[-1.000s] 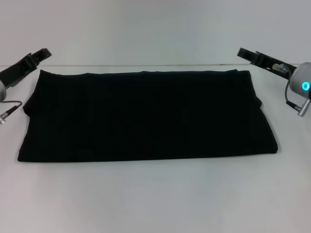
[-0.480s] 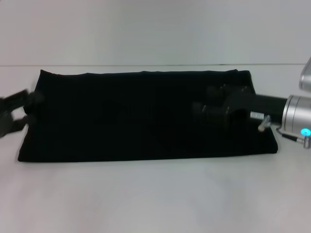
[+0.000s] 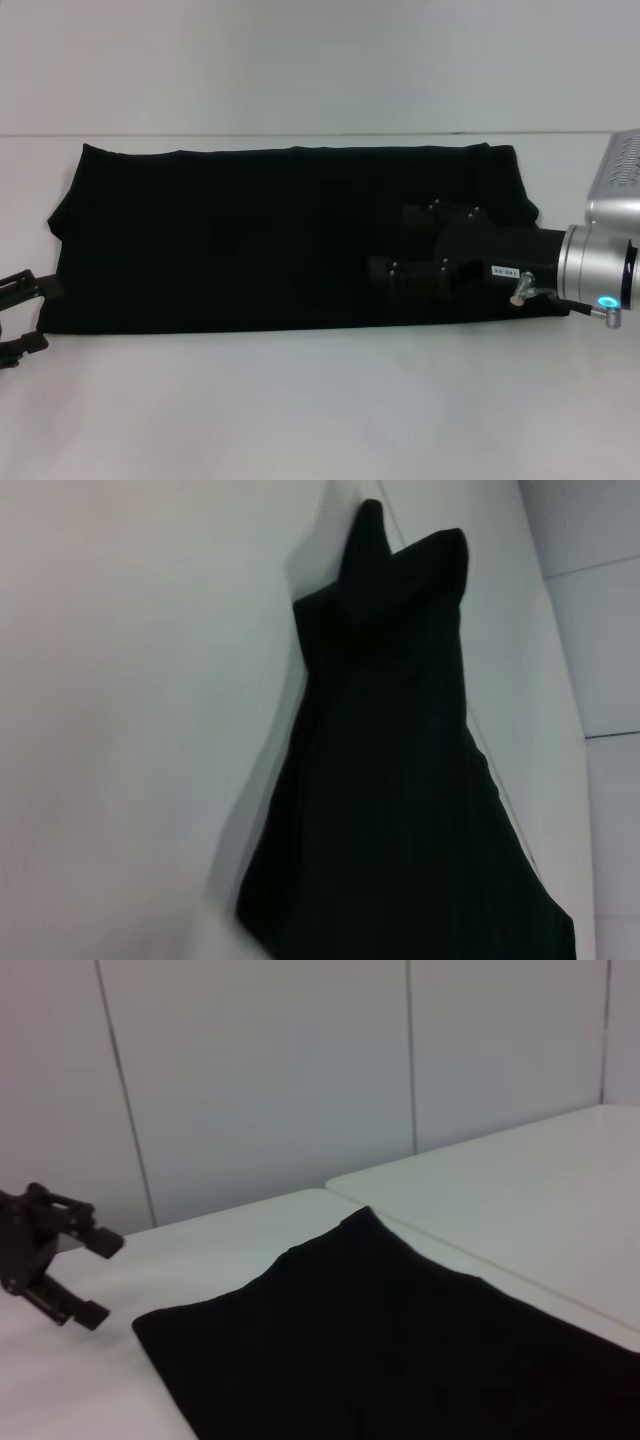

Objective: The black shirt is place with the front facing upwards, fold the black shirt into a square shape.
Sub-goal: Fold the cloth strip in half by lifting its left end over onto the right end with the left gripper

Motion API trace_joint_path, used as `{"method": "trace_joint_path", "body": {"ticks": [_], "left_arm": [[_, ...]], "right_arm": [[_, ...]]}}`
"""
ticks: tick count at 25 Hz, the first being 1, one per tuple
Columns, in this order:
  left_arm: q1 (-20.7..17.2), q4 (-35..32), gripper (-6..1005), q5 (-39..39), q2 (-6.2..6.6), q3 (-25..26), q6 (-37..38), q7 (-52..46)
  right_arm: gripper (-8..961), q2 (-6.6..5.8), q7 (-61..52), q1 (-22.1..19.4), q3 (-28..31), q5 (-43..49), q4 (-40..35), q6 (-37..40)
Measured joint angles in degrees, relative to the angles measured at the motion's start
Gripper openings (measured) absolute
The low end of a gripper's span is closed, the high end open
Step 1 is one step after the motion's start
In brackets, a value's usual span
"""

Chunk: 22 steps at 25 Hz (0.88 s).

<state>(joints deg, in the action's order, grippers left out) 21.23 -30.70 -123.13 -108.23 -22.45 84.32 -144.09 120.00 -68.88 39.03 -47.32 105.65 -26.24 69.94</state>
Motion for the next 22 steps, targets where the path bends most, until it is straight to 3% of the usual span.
{"method": "trace_joint_path", "body": {"ticks": [4,22], "left_arm": [[0.62,1.27,937,-0.12,0.09,-0.17,-2.09,-1.14],[2.57,3.97,937,-3.09,0.36,0.09,-7.87,-4.95]], "right_arm": [[954,0.02,0.02,0.07,-1.41,-0.01,0.31,-0.61],[949,-0.03,0.46,-0.53,-1.72,-0.32,1.61,-0.64]]}}
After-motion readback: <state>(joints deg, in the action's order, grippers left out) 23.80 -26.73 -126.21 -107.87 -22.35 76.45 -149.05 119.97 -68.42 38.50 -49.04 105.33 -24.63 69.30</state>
